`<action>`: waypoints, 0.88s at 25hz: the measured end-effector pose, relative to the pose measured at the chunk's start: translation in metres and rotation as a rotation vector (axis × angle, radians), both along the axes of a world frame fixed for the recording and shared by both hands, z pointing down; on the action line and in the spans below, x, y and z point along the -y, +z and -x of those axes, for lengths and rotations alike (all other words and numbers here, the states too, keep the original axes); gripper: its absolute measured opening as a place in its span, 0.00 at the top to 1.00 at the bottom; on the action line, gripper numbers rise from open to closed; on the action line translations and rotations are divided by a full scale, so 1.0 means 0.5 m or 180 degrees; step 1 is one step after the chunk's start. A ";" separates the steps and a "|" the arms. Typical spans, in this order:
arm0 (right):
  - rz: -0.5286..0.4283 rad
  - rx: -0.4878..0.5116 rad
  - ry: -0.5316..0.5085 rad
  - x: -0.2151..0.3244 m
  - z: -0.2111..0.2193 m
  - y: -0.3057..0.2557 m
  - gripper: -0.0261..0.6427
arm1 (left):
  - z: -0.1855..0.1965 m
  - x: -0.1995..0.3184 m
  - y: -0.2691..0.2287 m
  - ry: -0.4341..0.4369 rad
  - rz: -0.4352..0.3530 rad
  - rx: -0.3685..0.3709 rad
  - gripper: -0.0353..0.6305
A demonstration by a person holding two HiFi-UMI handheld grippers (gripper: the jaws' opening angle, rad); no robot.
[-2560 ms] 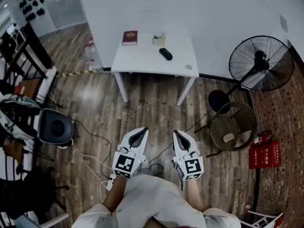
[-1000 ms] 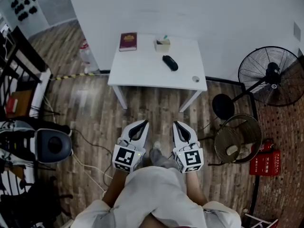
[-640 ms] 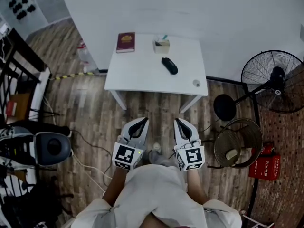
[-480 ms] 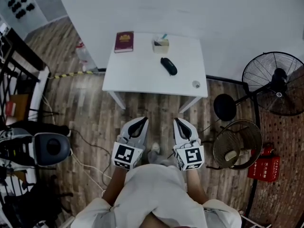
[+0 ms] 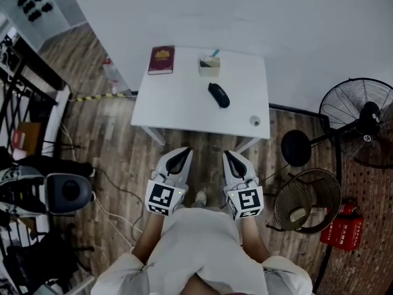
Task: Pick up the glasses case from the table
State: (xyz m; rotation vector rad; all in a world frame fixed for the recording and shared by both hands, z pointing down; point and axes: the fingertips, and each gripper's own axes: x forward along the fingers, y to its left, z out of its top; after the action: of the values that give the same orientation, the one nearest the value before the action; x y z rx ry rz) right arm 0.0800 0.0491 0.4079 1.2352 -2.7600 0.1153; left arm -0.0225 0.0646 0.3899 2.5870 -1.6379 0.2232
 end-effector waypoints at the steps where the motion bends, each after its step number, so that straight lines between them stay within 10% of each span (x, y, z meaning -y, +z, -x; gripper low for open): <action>1: -0.0008 0.0015 -0.0014 0.010 -0.001 -0.002 0.95 | -0.001 0.005 0.001 -0.0018 0.0008 0.0013 0.92; 22: -0.0029 0.0134 0.0054 0.190 0.011 0.003 0.95 | 0.017 0.181 0.019 0.0027 0.0023 0.0130 0.92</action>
State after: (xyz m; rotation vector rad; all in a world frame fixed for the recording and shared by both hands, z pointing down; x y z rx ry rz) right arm 0.0745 -0.0459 0.4094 1.2730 -2.7892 0.1319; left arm -0.0310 -0.0259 0.3992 2.6015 -1.6364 0.2838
